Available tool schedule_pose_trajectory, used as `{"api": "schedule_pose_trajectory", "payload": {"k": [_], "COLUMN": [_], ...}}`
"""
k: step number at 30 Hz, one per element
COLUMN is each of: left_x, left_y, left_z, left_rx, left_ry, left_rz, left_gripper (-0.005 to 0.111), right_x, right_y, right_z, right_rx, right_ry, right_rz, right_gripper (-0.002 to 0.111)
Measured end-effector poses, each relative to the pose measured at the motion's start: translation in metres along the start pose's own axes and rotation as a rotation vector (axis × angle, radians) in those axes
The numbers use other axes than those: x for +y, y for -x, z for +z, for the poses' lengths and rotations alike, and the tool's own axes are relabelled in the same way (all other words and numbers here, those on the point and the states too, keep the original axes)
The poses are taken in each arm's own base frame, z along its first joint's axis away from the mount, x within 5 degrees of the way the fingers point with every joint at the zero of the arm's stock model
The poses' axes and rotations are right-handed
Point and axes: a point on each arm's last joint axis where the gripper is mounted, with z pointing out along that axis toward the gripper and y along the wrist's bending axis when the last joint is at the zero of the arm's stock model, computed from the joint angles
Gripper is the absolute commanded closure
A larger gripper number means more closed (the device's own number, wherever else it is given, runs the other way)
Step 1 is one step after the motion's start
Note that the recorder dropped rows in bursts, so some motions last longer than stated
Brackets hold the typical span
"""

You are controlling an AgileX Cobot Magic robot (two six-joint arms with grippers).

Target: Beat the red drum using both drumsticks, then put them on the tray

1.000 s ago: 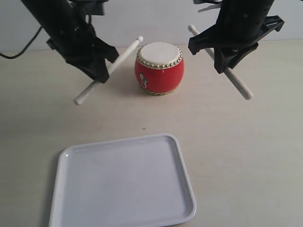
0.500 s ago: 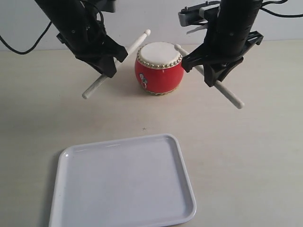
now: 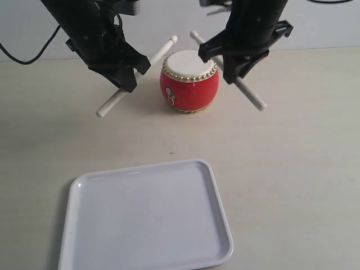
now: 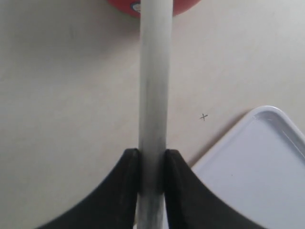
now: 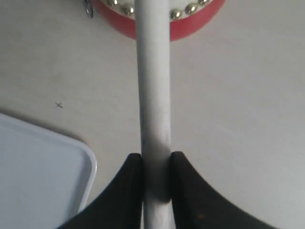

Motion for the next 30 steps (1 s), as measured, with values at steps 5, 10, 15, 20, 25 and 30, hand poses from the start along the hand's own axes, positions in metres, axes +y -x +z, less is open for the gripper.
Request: {"api": "schedule_pose_trajectory", "payload": {"k": [5,10,15,20,25,30], "left_x": [0.0,0.001,0.008,0.016,0.018,0.025], "left_y": [0.0,0.003,0.001,-0.01,-0.002,0.004], "left_z": [0.0,0.002,0.033,0.077,0.056,-0.011], "left_rx": [0.005,-0.026,0.033,0.219,0.205,0.061], "left_ry": [0.0,0.01,0.002,-0.015,-0.006,0.036], "left_rz": [0.001,0.0,0.008,0.013,0.022,0.007], "left_gripper": [0.107,0.107,0.107,0.107,0.107,0.107], "right_x": [-0.004,-0.003,0.0,0.001,-0.002,-0.002], "right_y": [0.002,0.009,0.014,0.01,0.014,0.022], "right_z": [0.053,0.025,-0.036,-0.065,-0.048,0.003], "right_rx": [0.128,0.046,-0.119,-0.187,-0.146,-0.036], "right_ry": [0.01,-0.004,-0.027,-0.052,-0.062,-0.01], "right_rz": [0.009,0.0,-0.015,-0.029,-0.03,-0.01], "right_gripper": [0.108,0.108,0.108,0.108,0.108,0.108]}}
